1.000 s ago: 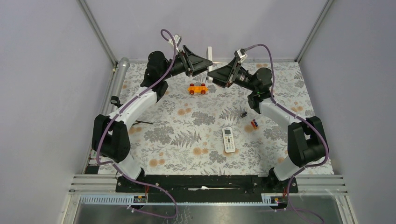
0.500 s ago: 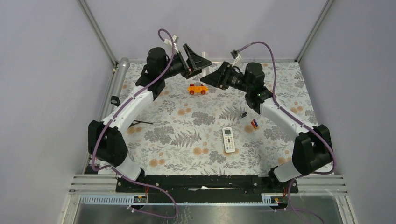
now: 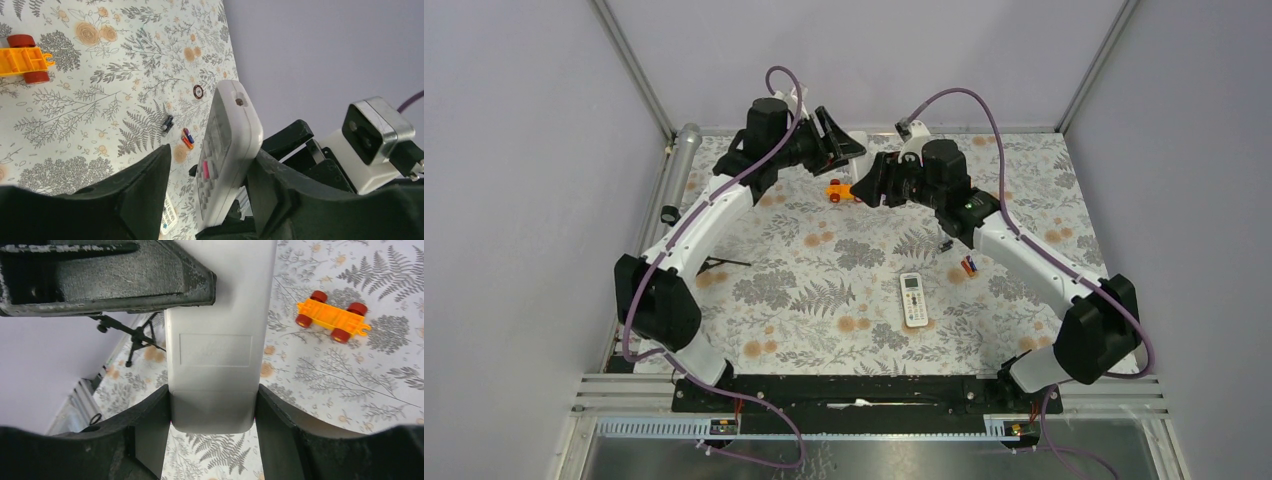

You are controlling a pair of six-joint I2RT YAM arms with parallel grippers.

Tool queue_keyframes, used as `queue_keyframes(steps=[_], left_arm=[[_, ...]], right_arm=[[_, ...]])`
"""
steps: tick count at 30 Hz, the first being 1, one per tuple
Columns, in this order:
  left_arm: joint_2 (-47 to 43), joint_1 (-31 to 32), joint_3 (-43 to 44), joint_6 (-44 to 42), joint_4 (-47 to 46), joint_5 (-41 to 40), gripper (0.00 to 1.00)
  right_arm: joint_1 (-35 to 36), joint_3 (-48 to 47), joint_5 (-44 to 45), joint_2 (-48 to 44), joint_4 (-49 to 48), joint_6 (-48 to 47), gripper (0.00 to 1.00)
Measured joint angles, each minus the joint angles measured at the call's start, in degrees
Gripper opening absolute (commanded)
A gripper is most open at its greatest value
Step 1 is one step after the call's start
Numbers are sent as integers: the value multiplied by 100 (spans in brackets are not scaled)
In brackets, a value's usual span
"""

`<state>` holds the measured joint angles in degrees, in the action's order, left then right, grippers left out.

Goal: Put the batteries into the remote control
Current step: Turn over the remote control.

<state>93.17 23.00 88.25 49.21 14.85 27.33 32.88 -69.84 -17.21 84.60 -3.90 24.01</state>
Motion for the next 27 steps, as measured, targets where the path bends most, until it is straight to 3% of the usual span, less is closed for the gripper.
queue_keyframes(steps=[6, 7, 9, 12, 19, 27], left_arm=[[61, 74, 0, -96, 138, -24, 25], [74, 94, 0, -114, 153, -22, 19], [125, 114, 0, -212, 192, -33, 1], [188, 105, 0, -219, 201, 20, 0], [166, -188, -116, -151, -328, 431, 0], [-245, -813, -608, 647, -1528, 706, 0]], right_arm=[[20, -166, 166, 76, 476, -527, 42], [20, -168, 157, 98, 509, -581, 46], [20, -177, 155, 136, 579, -623, 63], [11, -195, 149, 186, 640, -573, 98], [-219, 48, -321, -11, -151, 553, 100], [-909, 702, -1010, -162, -2142, 3226, 95]])
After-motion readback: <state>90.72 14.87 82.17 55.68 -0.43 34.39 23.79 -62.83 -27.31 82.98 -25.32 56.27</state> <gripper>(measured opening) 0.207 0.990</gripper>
